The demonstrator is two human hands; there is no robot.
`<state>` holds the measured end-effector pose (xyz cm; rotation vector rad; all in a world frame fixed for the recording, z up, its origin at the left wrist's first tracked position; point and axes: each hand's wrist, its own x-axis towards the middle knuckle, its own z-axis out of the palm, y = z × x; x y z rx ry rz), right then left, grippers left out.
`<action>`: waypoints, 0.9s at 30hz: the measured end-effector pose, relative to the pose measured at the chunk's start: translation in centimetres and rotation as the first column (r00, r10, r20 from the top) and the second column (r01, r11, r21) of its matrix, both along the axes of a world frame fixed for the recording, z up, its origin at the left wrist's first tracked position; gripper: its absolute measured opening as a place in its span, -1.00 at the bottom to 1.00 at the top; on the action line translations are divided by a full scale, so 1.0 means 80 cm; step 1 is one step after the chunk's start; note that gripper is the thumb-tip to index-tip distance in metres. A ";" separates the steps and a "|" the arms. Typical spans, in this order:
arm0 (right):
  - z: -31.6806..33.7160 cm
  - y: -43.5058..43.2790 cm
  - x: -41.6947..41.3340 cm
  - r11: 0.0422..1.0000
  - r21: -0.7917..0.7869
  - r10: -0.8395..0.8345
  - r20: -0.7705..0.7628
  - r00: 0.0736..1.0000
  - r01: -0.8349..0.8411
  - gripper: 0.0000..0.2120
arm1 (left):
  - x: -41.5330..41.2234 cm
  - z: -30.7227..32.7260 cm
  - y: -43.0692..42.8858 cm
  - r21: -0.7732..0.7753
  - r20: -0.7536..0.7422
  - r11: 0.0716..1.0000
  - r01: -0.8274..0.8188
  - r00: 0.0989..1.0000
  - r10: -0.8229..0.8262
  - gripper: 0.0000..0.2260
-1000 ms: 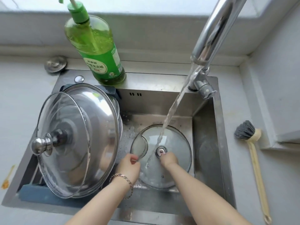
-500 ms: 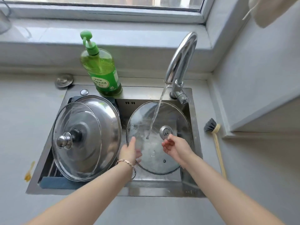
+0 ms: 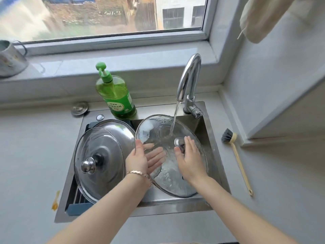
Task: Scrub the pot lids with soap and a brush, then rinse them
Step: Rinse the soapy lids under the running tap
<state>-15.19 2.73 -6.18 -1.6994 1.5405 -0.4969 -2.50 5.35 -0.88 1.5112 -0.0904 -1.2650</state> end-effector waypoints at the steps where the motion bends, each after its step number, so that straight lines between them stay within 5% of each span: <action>1: 0.001 0.003 0.015 0.997 -0.054 0.055 -0.048 0.997 -0.057 -0.40 | 0.003 0.003 0.000 -0.011 -0.004 1.000 -0.009 1.000 0.009 -0.59; 4: 0.010 -0.010 0.040 0.958 -0.206 0.176 -0.134 0.975 -0.201 -0.37 | 0.017 0.012 -0.005 -0.053 0.024 0.998 -0.031 0.999 0.032 -0.60; 10: 0.016 -0.042 0.049 0.987 -0.062 -0.117 0.367 0.923 0.150 -0.68 | 0.028 0.022 -0.017 -0.055 0.045 0.996 -0.073 0.996 0.075 -0.62; 16: 0.006 -0.044 0.011 0.998 -0.044 -0.021 0.337 0.941 0.038 -0.66 | 0.034 0.028 -0.023 -0.073 0.149 0.995 -0.062 0.986 0.073 -0.64; 24: 0.028 -0.072 0.010 0.895 0.445 -0.160 0.243 0.957 0.037 -0.94 | 0.018 0.021 -0.028 -0.127 0.424 0.986 0.105 0.905 -0.042 -0.72; 27: 0.042 -0.086 0.003 0.709 0.701 -0.434 0.346 0.832 0.079 -0.92 | 0.011 0.020 -0.028 -0.152 0.442 0.981 0.123 0.896 -0.044 -0.73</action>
